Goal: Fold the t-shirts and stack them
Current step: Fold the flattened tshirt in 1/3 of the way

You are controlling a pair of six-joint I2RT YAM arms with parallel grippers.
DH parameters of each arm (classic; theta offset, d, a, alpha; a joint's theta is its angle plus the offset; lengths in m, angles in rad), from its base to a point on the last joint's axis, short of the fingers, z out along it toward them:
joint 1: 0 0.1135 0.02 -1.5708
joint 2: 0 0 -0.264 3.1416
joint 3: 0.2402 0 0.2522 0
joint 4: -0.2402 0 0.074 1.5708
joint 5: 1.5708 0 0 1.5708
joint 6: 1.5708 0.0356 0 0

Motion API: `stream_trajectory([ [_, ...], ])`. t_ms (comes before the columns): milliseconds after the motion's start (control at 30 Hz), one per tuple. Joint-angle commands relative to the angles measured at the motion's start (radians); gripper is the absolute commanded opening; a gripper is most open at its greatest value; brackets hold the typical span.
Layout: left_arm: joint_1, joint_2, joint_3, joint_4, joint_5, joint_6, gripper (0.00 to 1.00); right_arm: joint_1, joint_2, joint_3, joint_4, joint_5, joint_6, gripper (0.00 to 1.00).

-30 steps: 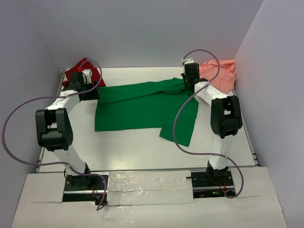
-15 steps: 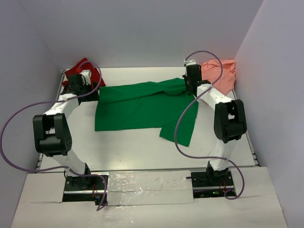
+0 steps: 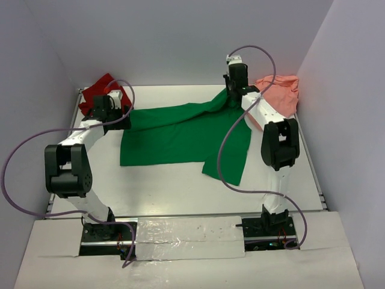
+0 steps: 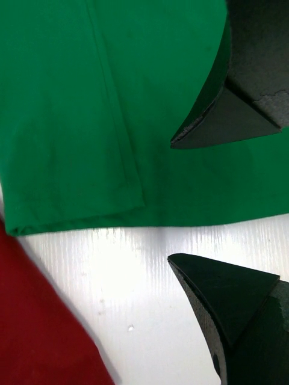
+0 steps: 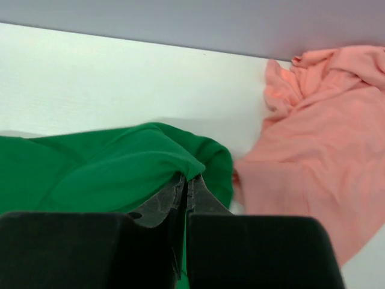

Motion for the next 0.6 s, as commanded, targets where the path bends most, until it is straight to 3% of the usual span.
stream_trajectory([
  [0,-0.021,-0.018,-0.005,0.042,0.007,0.014,0.79,0.029,0.047,0.094,-0.021,0.014,0.03,0.0],
  [567,-0.026,-0.077,-0.086,0.049,0.016,0.026,0.79,0.044,-0.299,-0.283,0.029,0.101,-0.051,0.0],
])
